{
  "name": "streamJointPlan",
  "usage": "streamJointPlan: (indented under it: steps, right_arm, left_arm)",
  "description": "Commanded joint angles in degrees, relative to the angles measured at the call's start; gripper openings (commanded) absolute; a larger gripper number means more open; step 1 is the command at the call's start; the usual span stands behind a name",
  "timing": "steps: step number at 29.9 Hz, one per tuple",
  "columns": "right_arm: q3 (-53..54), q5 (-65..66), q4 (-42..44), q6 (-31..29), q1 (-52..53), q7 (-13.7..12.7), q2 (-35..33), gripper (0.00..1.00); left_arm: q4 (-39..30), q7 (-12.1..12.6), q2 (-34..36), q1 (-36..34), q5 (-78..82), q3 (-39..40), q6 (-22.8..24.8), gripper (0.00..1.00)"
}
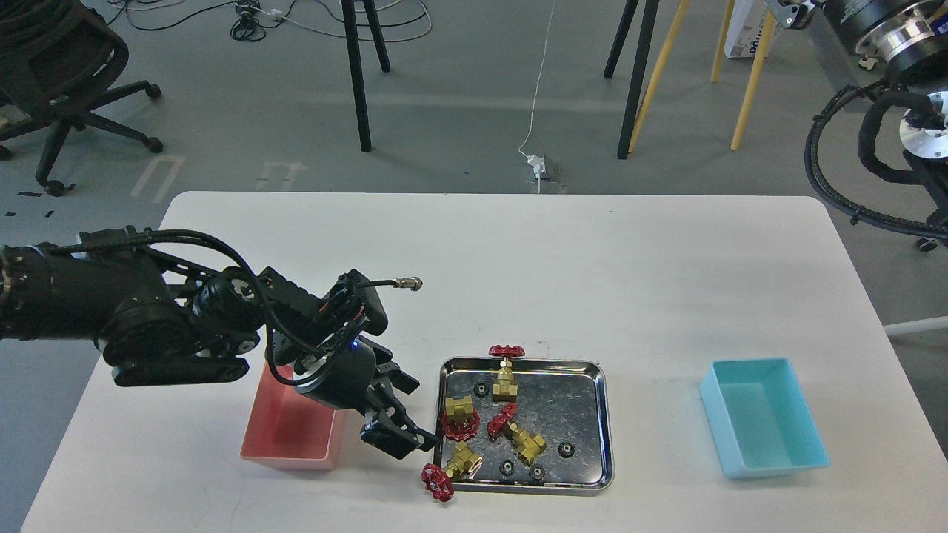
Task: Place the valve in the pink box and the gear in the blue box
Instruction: 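Grasp a brass valve with red handwheel from the tray with left gripper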
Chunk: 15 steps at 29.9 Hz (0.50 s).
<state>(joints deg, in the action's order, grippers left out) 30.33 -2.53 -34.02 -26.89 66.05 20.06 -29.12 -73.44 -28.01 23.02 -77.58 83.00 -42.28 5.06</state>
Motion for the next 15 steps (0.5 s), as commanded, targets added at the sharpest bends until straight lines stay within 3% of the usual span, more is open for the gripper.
streamJointPlan:
  steps: [1, 6, 15]
  right_arm:
    - [-0.01, -0.02, 0.18, 0.0, -0.48, -0.02, 0.11, 0.99]
    - [-0.1, -0.02, 0.18, 0.0, -0.66, -0.02, 0.2, 0.99]
    - [-0.19, -0.02, 0.18, 0.0, -0.83, -0.02, 0.38, 0.99]
  left_arm:
    - [4.34, 0.01, -1.84, 1.81, -0.03, 0.44, -2.06, 0.99]
    - [6.46, 0.01, -2.98, 4.63, 0.32, 1.06, -6.02, 0.99]
    - [6.64, 0.01, -3.33, 5.86, -0.03, 1.41, -7.43, 0.99]
